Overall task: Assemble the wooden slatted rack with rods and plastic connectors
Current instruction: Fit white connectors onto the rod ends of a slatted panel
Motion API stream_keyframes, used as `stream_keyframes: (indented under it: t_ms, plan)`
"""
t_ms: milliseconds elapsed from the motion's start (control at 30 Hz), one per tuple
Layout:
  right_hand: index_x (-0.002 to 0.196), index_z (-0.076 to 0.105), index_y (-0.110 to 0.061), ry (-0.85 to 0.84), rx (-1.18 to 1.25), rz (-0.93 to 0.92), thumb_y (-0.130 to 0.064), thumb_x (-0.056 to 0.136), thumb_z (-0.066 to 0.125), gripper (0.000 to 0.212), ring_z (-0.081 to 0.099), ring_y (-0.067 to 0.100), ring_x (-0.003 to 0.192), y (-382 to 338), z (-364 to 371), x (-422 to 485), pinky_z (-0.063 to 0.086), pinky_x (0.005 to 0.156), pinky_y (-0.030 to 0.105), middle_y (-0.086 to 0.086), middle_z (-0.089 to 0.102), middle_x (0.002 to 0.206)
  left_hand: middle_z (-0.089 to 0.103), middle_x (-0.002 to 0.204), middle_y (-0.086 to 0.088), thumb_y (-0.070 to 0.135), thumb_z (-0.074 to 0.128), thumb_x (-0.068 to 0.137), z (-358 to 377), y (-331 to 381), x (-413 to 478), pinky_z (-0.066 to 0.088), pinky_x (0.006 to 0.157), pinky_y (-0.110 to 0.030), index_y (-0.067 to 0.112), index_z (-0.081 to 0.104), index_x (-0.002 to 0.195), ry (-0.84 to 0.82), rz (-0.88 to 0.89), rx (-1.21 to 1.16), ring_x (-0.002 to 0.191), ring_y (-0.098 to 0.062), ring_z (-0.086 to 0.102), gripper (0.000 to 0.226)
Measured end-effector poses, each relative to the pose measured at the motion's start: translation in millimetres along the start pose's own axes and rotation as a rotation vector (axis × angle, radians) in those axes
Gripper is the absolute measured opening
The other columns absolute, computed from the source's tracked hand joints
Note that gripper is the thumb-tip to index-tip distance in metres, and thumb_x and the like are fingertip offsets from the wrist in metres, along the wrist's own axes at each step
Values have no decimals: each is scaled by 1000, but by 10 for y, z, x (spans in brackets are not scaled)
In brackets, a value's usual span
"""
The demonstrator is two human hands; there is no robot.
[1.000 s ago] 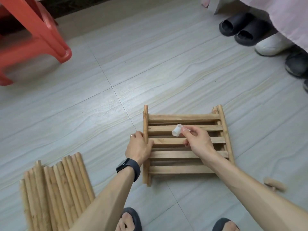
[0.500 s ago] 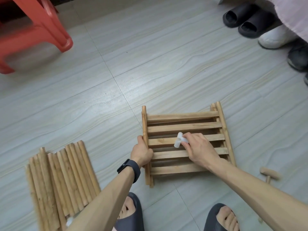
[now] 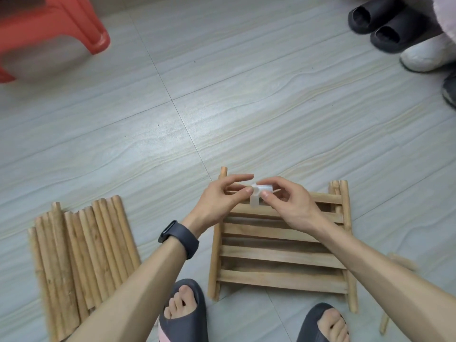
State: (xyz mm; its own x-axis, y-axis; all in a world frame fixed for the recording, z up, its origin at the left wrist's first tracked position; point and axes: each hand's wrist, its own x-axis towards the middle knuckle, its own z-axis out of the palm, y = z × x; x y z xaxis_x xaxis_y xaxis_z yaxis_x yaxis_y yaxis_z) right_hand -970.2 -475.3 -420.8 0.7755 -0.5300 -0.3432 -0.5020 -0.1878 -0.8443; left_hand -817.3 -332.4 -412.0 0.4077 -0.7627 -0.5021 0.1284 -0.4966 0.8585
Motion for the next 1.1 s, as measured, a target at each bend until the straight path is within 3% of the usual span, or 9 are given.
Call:
stream_keyframes:
  t_ms: [100, 200, 367, 500, 633, 767, 933, 1000, 1100]
  plan:
    - [106, 71, -38, -31, 58, -14, -25, 94, 71, 18, 71, 8, 85, -82, 39, 164, 58, 80, 26, -9, 73, 98, 76, 103, 5, 35, 70, 94, 7, -12, 89, 53, 77, -24, 35, 70, 119, 2, -37, -113, 91, -8, 73, 25]
    - [105, 70, -35, -22, 124, 4, -19, 92, 74, 21, 71, 8, 85, -100, 66, 285, 57, 85, 29, -6, 74, 93, 76, 94, -2, 24, 69, 96, 14, -103, 149, 56, 82, -30, 24, 72, 112, 121, -72, -297, 90, -17, 74, 17]
    - [98, 75, -24, -3, 148, 76, -23, 92, 74, 6, 73, 13, 88, -72, 145, 406, 57, 85, 33, -6, 77, 93, 64, 132, -16, 10, 67, 96, 69, -211, 227, 58, 87, -34, 13, 68, 110, 232, -126, -571, 94, -26, 75, 14]
    - [101, 71, -26, -78, 211, 159, -29, 91, 75, 11, 76, 15, 80, -112, 210, 386, 57, 78, 29, -4, 78, 92, 76, 105, -12, 13, 71, 93, 123, -172, 283, 60, 86, -34, 15, 68, 106, 355, -155, -580, 93, -26, 75, 13]
    - [101, 72, -26, -9, 119, 175, -28, 88, 78, 14, 75, 17, 78, -69, 262, 422, 59, 89, 43, -1, 78, 85, 78, 96, -5, 13, 69, 94, 132, -134, 291, 60, 80, -30, 19, 73, 107, 350, -131, -495, 84, -17, 75, 15]
    - [91, 70, -33, 117, -129, 114, -33, 84, 81, 13, 65, -2, 74, -116, 201, 487, 47, 73, 9, -13, 70, 80, 76, 102, -4, 7, 60, 93, 12, -91, 304, 58, 79, -28, 20, 74, 111, 244, -179, -520, 81, -17, 73, 27]
    - [100, 74, -27, 132, -216, 29, -30, 84, 80, 17, 64, -2, 74, -182, 208, 588, 43, 68, 5, -13, 68, 83, 75, 104, -4, 24, 61, 98, -163, -52, 396, 58, 80, -29, 14, 70, 120, 162, -187, -536, 88, -20, 74, 26]
    - [100, 74, -28, 137, -141, 73, -28, 84, 81, 17, 66, -2, 75, -209, 226, 651, 46, 71, 7, -12, 70, 88, 73, 106, -5, 24, 68, 95, -208, -60, 452, 57, 77, -25, 14, 67, 124, 166, -153, -409, 87, -16, 73, 30]
    - [103, 73, -19, 112, 304, 233, -16, 89, 78, 15, 73, 9, 81, -250, 272, 725, 58, 78, 22, 4, 74, 96, 73, 98, 1, 21, 69, 95, -253, -76, 531, 55, 83, -29, 20, 67, 123, 170, -110, -356, 86, -10, 69, 27]
